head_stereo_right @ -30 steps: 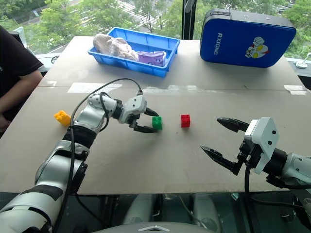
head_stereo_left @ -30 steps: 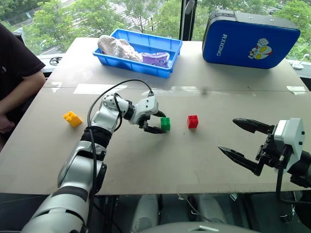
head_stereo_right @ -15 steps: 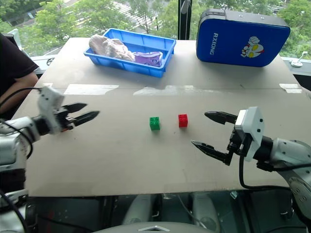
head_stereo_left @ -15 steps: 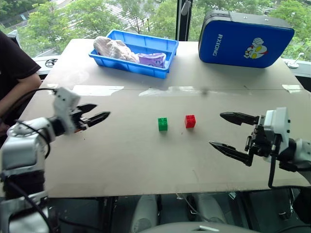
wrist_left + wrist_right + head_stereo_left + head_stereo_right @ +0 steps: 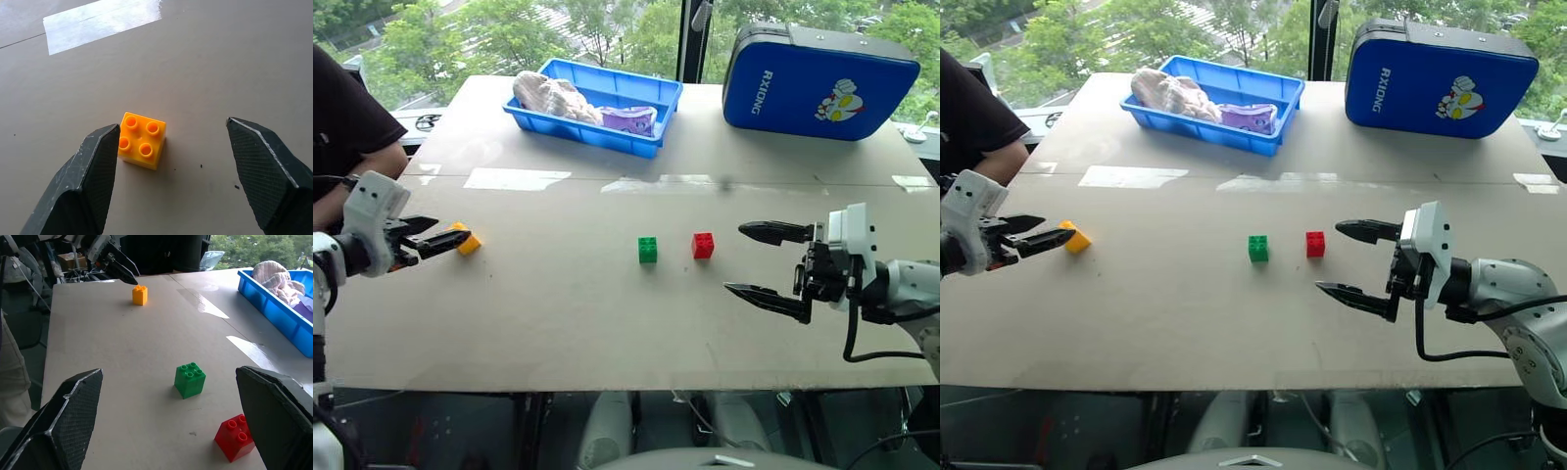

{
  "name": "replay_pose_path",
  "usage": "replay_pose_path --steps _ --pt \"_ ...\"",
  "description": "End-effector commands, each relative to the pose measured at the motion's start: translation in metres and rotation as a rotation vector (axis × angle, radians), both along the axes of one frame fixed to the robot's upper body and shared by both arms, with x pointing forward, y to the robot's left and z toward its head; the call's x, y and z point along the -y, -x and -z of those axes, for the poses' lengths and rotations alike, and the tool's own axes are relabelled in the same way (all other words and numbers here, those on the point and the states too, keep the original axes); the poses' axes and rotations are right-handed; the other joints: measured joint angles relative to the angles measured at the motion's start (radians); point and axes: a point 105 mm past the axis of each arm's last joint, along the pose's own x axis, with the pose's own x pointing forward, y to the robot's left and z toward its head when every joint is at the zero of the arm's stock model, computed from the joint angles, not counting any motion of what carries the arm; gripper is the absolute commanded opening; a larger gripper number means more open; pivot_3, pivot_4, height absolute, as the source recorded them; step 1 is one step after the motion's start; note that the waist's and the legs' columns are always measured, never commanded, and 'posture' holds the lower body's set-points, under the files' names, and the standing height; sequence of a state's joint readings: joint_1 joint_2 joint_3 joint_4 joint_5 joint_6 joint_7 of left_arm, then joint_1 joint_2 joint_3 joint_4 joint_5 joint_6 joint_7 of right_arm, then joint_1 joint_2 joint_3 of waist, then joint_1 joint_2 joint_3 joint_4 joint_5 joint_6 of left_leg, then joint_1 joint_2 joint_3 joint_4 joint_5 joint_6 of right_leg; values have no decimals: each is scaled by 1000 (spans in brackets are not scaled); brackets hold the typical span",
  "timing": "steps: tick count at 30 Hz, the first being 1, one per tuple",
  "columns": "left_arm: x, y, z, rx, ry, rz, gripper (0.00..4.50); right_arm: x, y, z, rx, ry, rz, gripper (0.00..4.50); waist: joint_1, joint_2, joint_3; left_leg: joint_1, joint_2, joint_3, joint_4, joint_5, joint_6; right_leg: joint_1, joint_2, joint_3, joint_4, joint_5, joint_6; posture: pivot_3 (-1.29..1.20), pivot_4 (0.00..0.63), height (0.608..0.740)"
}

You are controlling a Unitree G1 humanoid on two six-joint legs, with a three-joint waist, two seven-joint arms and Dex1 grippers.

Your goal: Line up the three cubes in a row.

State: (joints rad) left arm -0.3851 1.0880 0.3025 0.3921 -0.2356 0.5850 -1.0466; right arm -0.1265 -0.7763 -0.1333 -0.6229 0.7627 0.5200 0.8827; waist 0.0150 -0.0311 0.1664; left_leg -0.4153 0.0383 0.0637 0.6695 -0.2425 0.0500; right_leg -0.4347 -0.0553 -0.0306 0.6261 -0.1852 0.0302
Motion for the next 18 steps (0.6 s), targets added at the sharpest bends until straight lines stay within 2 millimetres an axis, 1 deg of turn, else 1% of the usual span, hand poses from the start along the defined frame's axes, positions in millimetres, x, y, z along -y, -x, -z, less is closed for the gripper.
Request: replay_pose_path --steps 1,5,8,11,13,18 --pt "-10 -12 -2 -15 -87 19 3538 -1 8 -10 59 6 10 4500 0 0 0 0 0 0 0 0 0 0 0 0 0 0 0 0 150 740" --pt "-16 -25 7 -35 -110 7 3538 0 12 -10 61 8 41 4500 -1 -1 0 -1 0 6 0 0 0 -1 1 0 0 0 0 0 150 740" --pt "-20 -29 14 -53 -134 11 3538 0 15 -10 60 10 55 4500 -2 -1 -1 -1 0 7 0 0 0 -1 1 1 0 0 0 0 150 740" --pt "-18 -28 19 -77 -128 42 3538 2 16 -11 62 13 69 4500 -1 -2 -1 -1 0 7 0 0 0 -1 1 1 0 0 0 0 150 740" --pt "-16 -26 20 -91 -95 66 3538 2 17 -11 64 14 76 4500 -1 -2 -1 -1 0 7 0 0 0 -1 1 1 0 0 0 0 150 740" --pt "-19 -21 22 -111 -99 75 3538 2 17 -11 63 14 82 4500 -1 -3 -2 -1 0 7 0 0 0 -1 1 1 1 0 0 0 150 740"
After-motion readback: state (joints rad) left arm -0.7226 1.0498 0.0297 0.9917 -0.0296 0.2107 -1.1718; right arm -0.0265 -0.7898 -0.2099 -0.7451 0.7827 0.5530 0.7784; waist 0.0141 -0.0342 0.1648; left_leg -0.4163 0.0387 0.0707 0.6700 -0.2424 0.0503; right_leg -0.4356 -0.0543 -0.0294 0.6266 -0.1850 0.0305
